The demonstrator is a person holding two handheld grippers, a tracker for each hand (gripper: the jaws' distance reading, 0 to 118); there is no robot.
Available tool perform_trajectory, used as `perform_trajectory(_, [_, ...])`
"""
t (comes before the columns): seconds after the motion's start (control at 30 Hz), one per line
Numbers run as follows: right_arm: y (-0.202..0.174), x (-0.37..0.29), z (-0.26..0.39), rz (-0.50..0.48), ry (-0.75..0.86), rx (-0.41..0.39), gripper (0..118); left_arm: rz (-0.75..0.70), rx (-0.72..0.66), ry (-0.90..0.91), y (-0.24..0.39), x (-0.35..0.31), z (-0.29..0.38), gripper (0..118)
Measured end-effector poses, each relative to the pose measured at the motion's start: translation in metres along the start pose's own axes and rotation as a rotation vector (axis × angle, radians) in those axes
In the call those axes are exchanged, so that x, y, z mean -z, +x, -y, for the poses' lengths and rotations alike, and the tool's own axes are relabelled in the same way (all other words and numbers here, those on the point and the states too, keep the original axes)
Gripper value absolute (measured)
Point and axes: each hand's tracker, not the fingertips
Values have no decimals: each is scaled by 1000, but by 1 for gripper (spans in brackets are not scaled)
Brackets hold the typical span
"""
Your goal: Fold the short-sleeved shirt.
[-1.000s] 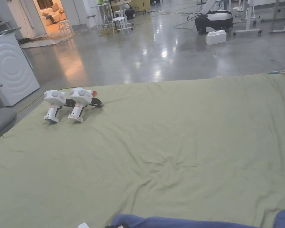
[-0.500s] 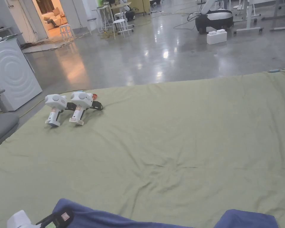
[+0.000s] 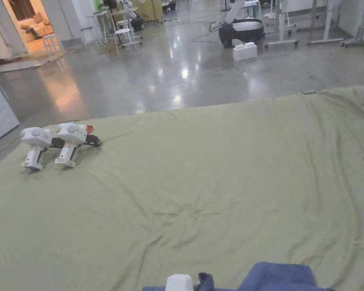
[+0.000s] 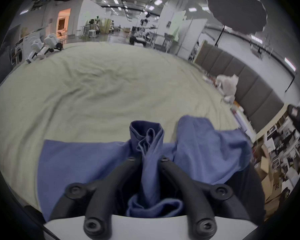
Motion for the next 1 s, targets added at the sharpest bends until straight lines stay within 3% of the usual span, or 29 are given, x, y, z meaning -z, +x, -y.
perform_trajectory(0.07, [5, -3, 2, 21, -4, -1, 0, 10, 16, -49, 4, 6, -1, 47])
perform_trajectory(0.1, [3, -3, 1, 25, -7, -1, 0, 41, 10, -42, 2, 3, -2, 73])
perform_trajectory(0.13, [3, -4, 1, 28, -10, 4, 0, 82, -3, -6, 0, -5, -4, 84])
perform_trajectory(0.17, [5, -4, 1, 29, -13, 11, 0, 94, -12, 17, 0, -15, -7, 89])
perform_trajectory(0.27, [7, -5, 2, 21, -22, 37, 0, 136, -118, 141, -22, -47, -18, 85])
perform_trajectory(0.3, [7, -4, 2, 19, -26, 40, 0, 126, -179, 180, -31, -56, -20, 77])
perform_trajectory(0.33, [6, -4, 4, 19, -30, 42, 0, 111, -255, 213, -41, -58, -19, 62])
perform_trajectory(0.4, [14, -2, 5, 11, -41, 52, 0, 119, -331, 174, -55, -43, -15, 0])
perform_trajectory(0.47, [13, 0, 7, 3, -54, 60, 0, 69, -330, 111, -53, -25, -7, 0])
perform_trajectory(0.57, [6, -2, 7, 2, -66, 51, 0, 280, -359, -21, -37, 9, 11, 0])
perform_trajectory(0.67, [3, -4, 7, 1, -77, 42, 0, 191, -234, -100, -13, 36, 19, 0])
perform_trajectory(0.73, [2, -4, 7, 4, -79, 42, 0, 225, -348, -57, -18, 38, 17, 0])
perform_trajectory(0.83, [4, -2, 9, -3, -88, 43, 0, 227, -335, -57, -24, 22, 10, 0])
perform_trajectory(0.87, [3, 0, 9, -7, -93, 43, 0, 236, -324, -35, -30, 9, 7, 5])
perform_trajectory(0.9, [2, 2, 9, -12, -96, 41, 0, 220, -327, 0, -37, -6, 5, 21])
perform_trajectory(1.0, [1, 6, 9, -32, -100, 40, 0, 242, -412, 99, -80, -52, 7, 90])
